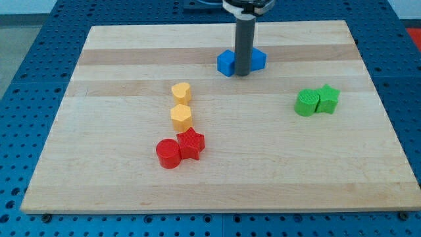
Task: Separate the blue cube from the blue triangle
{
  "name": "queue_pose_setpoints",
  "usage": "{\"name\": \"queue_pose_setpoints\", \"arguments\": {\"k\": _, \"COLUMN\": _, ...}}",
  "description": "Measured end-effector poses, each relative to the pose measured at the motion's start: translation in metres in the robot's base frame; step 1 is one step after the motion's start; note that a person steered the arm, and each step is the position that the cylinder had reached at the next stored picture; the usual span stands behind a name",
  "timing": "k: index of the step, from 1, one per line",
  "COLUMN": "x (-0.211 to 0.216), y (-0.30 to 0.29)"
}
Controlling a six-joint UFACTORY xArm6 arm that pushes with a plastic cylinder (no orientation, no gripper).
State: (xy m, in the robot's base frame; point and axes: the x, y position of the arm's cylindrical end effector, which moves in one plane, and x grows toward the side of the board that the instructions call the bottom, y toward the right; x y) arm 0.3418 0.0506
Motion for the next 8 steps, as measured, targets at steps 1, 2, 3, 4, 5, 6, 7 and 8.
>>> {"name": "queue_pose_setpoints", "arguments": {"k": 1, "x": -0.018, "y": 0.002}}
{"name": "queue_pose_setpoints", "arguments": {"k": 2, "x": -0.02, "y": -0.011}}
{"name": "queue_pose_setpoints", "arguments": {"k": 3, "x": -0.02, "y": -0.033}}
{"name": "queue_pose_setpoints", "arguments": {"k": 4, "x": -0.02, "y": -0.056}}
{"name": "queue_pose_setpoints", "arguments": {"k": 5, "x": -0.02, "y": -0.08}}
{"name": "queue_pose_setpoints", "arguments": {"k": 6, "x": -0.021, "y": -0.094}}
{"name": "queue_pose_setpoints", "arguments": {"k": 7, "x": -0.032, "y": -0.09}}
{"name": "queue_pose_setpoints", "arguments": {"k": 8, "x": -0.06, "y": -0.07}}
